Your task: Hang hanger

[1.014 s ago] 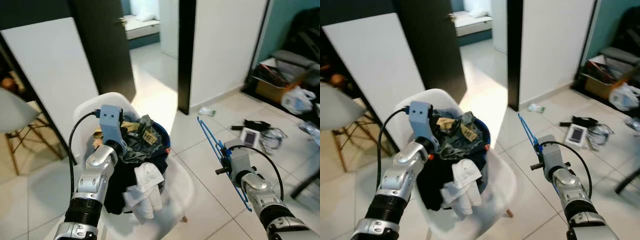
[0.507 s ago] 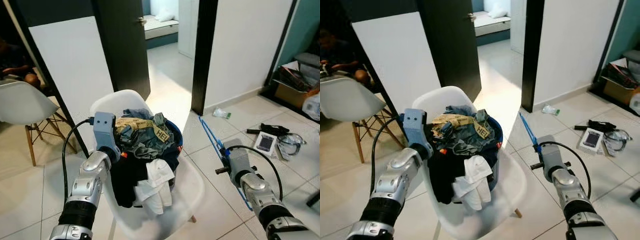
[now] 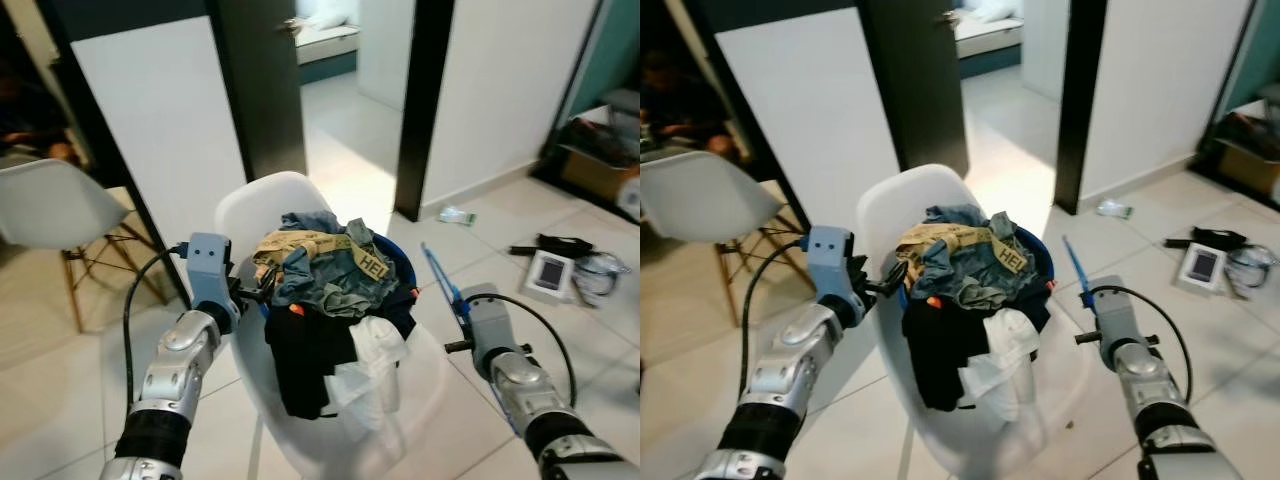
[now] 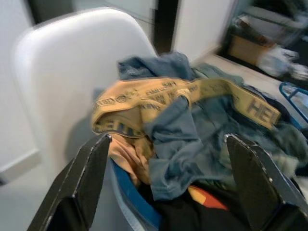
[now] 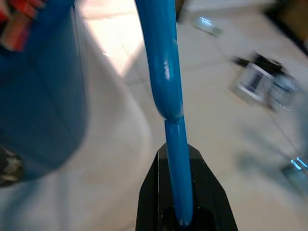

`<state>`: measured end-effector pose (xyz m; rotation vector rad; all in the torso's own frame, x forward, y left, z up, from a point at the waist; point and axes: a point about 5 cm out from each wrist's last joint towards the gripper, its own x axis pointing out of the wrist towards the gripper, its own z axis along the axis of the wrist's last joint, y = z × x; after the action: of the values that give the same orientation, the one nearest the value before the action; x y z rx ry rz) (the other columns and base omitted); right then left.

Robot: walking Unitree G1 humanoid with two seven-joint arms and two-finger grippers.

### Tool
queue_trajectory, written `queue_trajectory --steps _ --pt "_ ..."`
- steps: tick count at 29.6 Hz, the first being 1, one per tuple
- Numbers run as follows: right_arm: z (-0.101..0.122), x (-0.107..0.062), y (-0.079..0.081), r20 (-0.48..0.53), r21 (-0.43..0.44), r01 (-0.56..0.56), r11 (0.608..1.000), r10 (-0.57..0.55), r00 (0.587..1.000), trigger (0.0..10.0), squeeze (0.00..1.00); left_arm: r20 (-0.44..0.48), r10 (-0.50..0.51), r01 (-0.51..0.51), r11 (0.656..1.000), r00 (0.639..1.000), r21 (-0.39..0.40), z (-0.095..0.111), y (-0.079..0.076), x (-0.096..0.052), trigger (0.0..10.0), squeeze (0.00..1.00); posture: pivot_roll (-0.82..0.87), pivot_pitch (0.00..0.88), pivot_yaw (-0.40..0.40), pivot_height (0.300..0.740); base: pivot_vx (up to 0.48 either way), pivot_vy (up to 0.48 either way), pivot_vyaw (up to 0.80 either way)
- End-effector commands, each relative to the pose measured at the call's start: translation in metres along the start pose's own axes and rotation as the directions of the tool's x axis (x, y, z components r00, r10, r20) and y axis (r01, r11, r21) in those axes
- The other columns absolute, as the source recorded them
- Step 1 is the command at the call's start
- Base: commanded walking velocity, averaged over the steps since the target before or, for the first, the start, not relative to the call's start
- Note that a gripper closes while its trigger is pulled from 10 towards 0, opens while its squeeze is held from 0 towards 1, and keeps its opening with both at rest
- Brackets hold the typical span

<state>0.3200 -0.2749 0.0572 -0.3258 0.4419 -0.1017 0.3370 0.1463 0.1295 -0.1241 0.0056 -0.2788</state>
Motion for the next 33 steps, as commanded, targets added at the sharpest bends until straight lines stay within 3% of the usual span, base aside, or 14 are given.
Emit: queue_trajectory --steps 1,4,8,15,23,25,29,33 --pt "-0.006 0.0 0.002 -0.035 0.028 0.016 0.999 -0.015 0.999 10.0 0.0 0.0 -0.029 0.029 1.0 1.0 0.0 -0.001 0.0 -0.002 10.0 0.0 -0.03 0.0 0.06 0.74 0.0 0.274 -0.8" --pt "-0.007 -0.001 0.0 -0.042 0.034 0.031 0.999 -0.03 0.999 10.0 0.0 0.007 -0.052 0.052 0.999 0.999 -0.005 0.001 -0.002 -0.002 10.0 0.0 -0.03 0.0 0.062 0.74 0.0 0.274 -0.8" --pt "-0.011 -0.002 -0.004 -0.06 0.046 0.068 0.997 -0.065 0.996 10.0 0.0 0.061 -0.155 0.155 0.988 0.986 -0.008 0.01 -0.014 -0.003 10.0 0.0 -0.03 0.0 0.069 0.74 0.0 0.0 -0.8" --pt "-0.012 -0.002 -0.002 -0.064 0.051 0.068 0.996 -0.064 0.996 10.0 0.0 0.069 -0.177 0.178 0.984 0.982 0.004 0.012 -0.019 -0.001 10.0 0.0 -0.04 0.0 0.072 0.74 0.0 0.0 -0.8" --pt "-0.012 -0.002 0.003 -0.054 0.055 0.05 0.997 -0.047 0.997 10.0 0.0 0.061 -0.14 0.132 0.984 0.988 0.121 0.015 -0.015 0.002 10.0 0.0 -0.03 0.0 0.067 0.74 0.0 0.0 -0.1" --pt "-0.011 -0.001 0.007 -0.05 0.05 0.032 0.998 -0.03 0.998 10.0 0.0 0.052 -0.07 0.06 0.982 0.996 0.179 0.016 -0.008 0.006 10.0 0.0 -0.03 0.0 0.067 0.74 0.0 0.0 0.0" --pt "-0.01 0.0 0.013 -0.045 0.041 0.008 0.999 -0.006 0.999 10.0 0.0 0.036 0.028 -0.035 0.979 0.999 0.201 0.017 0.004 0.012 10.0 0.0 -0.03 0.0 0.067 0.74 0.0 0.0 0.0" --pt "-0.011 -0.001 0.019 -0.044 0.039 -0.015 0.999 0.016 0.999 10.0 0.0 -0.011 0.067 -0.063 0.974 0.998 0.218 0.011 0.008 0.017 10.0 0.0 -0.04 0.0 0.069 0.74 0.0 0.0 0.0"
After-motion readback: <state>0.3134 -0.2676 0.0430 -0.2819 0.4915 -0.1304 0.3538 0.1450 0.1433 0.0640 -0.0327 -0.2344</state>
